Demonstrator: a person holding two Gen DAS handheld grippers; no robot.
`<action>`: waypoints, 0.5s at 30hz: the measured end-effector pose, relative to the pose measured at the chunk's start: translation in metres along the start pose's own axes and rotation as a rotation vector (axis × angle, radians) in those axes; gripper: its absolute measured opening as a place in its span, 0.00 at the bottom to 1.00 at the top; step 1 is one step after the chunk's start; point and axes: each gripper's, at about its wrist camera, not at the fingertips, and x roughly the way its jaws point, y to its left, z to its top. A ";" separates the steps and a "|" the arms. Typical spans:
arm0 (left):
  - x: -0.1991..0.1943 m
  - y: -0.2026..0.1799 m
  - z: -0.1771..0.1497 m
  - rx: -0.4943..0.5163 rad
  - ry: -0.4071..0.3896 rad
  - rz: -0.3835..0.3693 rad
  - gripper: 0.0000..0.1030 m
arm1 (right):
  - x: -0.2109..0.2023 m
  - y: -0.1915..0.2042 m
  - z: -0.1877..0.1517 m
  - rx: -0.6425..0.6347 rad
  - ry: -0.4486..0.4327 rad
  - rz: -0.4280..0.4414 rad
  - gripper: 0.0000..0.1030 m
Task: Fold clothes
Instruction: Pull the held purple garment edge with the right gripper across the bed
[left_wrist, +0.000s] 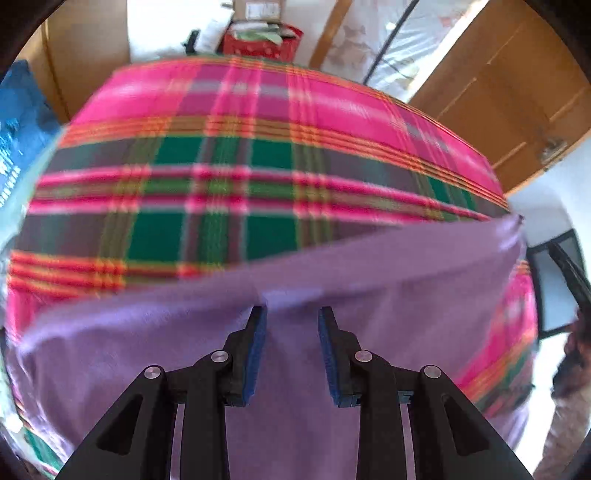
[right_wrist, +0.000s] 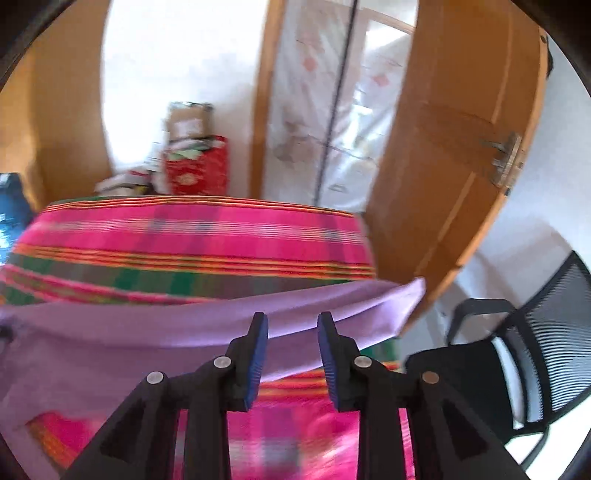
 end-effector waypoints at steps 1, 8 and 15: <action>0.000 0.005 0.003 -0.022 -0.004 -0.007 0.29 | -0.002 0.013 -0.003 -0.046 0.002 0.034 0.39; 0.002 0.024 0.022 -0.110 -0.050 -0.007 0.29 | 0.019 0.081 -0.012 -0.230 0.051 0.199 0.39; 0.005 0.027 0.028 -0.124 -0.074 -0.018 0.29 | 0.050 0.105 -0.023 -0.247 0.124 0.285 0.39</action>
